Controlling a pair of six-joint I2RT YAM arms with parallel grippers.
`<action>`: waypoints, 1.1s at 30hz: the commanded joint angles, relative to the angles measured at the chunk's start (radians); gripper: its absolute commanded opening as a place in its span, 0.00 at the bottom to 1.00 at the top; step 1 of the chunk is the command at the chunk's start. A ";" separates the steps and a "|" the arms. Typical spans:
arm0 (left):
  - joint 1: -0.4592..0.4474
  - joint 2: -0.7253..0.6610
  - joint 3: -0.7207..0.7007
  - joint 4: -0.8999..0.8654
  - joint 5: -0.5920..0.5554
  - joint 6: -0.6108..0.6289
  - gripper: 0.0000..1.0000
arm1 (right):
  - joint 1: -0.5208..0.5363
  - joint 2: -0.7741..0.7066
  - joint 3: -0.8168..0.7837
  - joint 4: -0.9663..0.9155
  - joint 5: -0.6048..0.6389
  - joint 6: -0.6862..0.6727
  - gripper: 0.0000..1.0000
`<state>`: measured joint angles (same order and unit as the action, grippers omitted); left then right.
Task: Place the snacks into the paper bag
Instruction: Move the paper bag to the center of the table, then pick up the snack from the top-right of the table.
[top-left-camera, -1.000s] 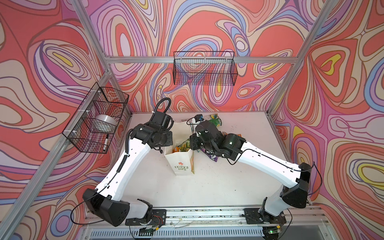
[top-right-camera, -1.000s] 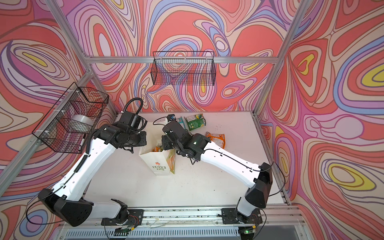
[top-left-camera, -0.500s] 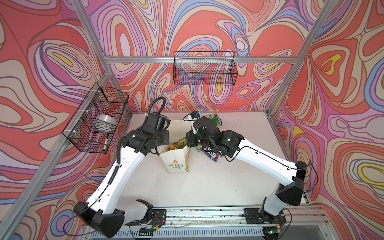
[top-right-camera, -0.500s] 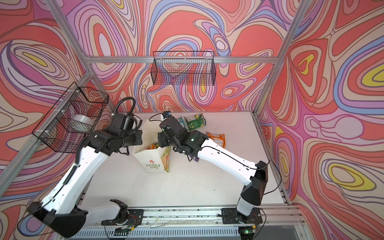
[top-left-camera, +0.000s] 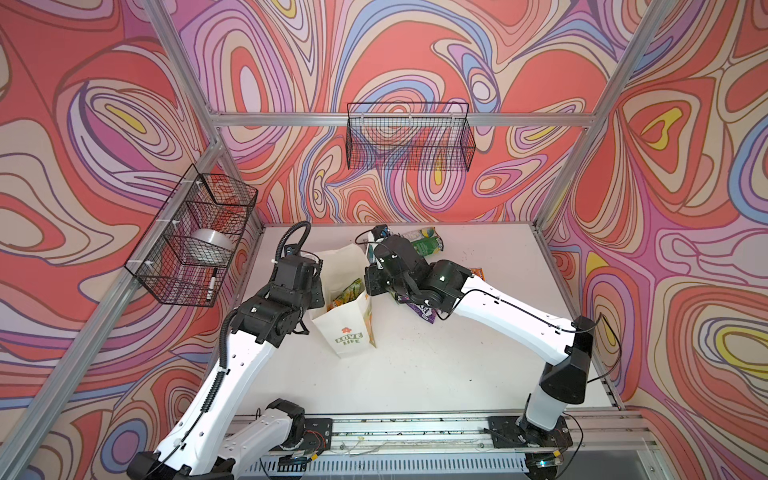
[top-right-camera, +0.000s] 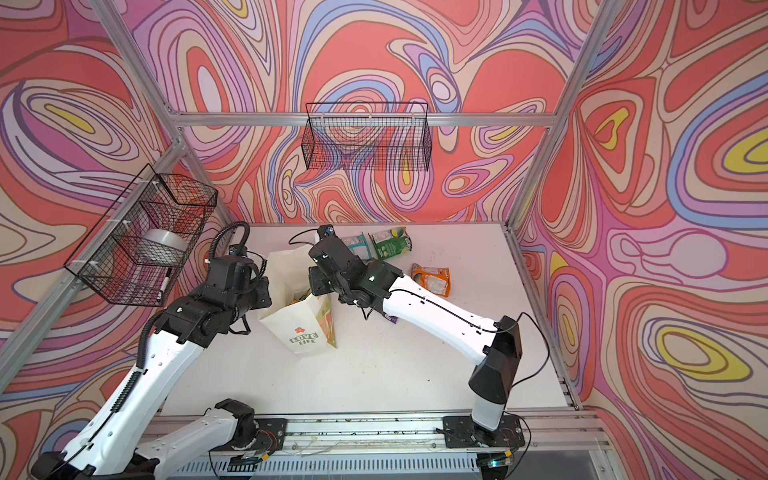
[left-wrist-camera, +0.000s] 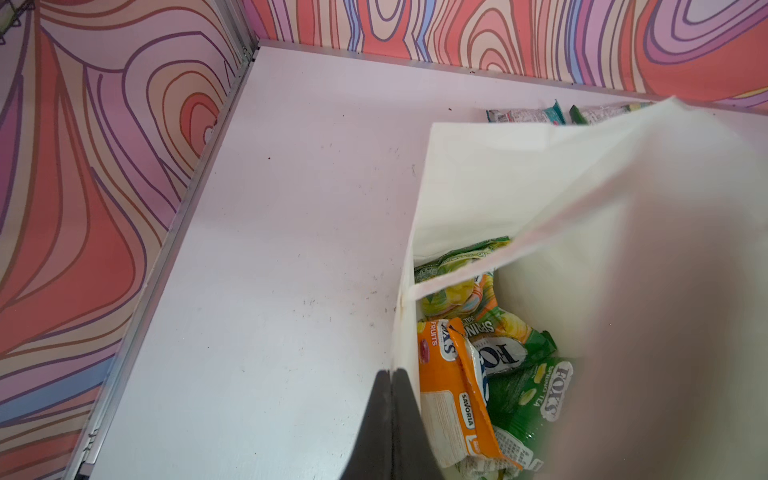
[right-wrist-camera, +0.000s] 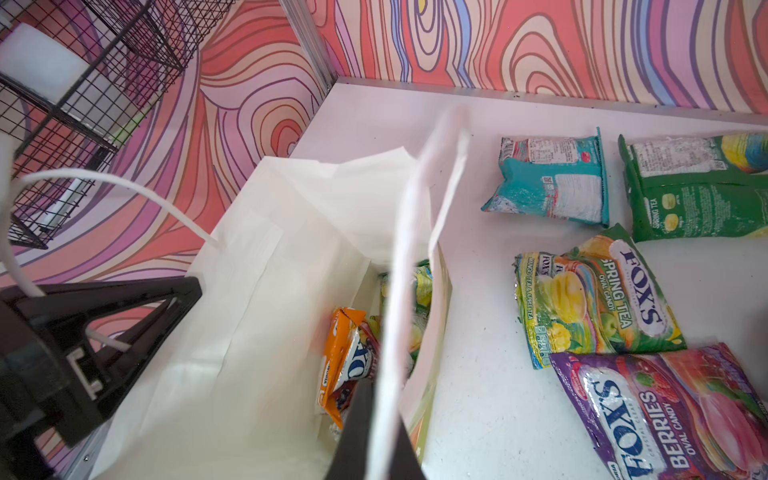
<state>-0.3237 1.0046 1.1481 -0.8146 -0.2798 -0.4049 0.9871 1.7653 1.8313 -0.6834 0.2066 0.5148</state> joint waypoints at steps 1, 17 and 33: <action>0.042 -0.031 -0.017 0.086 0.091 -0.026 0.00 | 0.000 0.042 0.059 -0.012 0.014 0.022 0.09; 0.058 -0.036 -0.024 0.110 0.184 -0.014 0.00 | -0.015 -0.144 0.203 -0.104 0.251 -0.117 0.98; 0.058 -0.048 -0.023 0.113 0.233 -0.015 0.00 | -0.633 -0.455 -0.522 0.047 0.087 0.110 0.98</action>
<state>-0.2726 0.9806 1.1236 -0.7338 -0.0696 -0.4191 0.4385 1.3239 1.4258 -0.7322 0.3702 0.5491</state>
